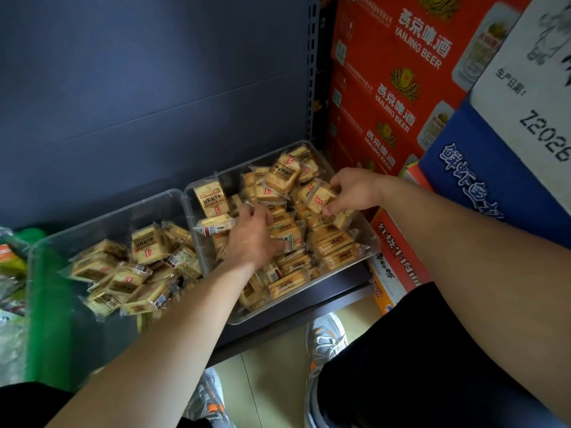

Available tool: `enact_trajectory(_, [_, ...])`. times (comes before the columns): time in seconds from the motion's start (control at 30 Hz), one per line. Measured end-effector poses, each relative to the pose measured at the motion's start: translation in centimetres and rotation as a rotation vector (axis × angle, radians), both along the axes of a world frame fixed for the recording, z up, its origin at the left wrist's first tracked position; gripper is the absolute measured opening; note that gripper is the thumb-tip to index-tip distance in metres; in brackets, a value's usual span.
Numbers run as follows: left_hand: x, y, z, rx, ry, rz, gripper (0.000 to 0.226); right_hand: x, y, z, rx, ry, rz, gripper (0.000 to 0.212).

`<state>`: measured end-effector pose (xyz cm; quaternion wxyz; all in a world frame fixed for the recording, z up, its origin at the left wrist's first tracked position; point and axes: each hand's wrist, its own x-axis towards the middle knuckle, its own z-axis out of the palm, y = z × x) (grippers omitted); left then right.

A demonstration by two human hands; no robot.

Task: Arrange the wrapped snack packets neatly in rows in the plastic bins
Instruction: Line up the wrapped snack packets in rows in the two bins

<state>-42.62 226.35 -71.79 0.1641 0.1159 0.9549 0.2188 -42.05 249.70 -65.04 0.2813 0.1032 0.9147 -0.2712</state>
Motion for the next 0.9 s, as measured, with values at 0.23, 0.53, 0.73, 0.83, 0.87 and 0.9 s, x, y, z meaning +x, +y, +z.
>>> enact_trajectory(0.23, [0.2, 0.5, 0.2, -0.231, 0.068, -0.123, 0.052, 0.1, -0.5, 0.2, -0.011, -0.003, 0.025, 0.031])
enact_trajectory(0.53, [-0.2, -3.4, 6.5, 0.018, -0.021, -0.205, 0.045, 0.2, -2.5, 1.4, -0.229, 0.102, -0.029, 0.047])
enact_trajectory(0.73, [-1.9, -5.2, 8.7, 0.435, -0.198, -0.081, 0.050, -0.5, -7.5, 2.4, -0.422, 0.137, 0.056, 0.039])
enact_trajectory(0.83, [-3.2, -6.3, 8.6, 0.459, -0.157, -0.052, 0.030, -1.2, -8.0, 2.9, -0.493, 0.234, -0.024, 0.029])
enact_trajectory(0.87, [-3.8, -6.9, 8.4, 0.472, -0.136, 0.002, 0.029, -1.4, -7.4, 2.9, -0.452, 0.295, -0.068, 0.025])
enact_trajectory(0.9, [-4.4, -7.6, 8.1, 0.480, -0.117, 0.075, 0.027, -1.7, -6.5, 2.8, -0.383, 0.365, -0.114, 0.021])
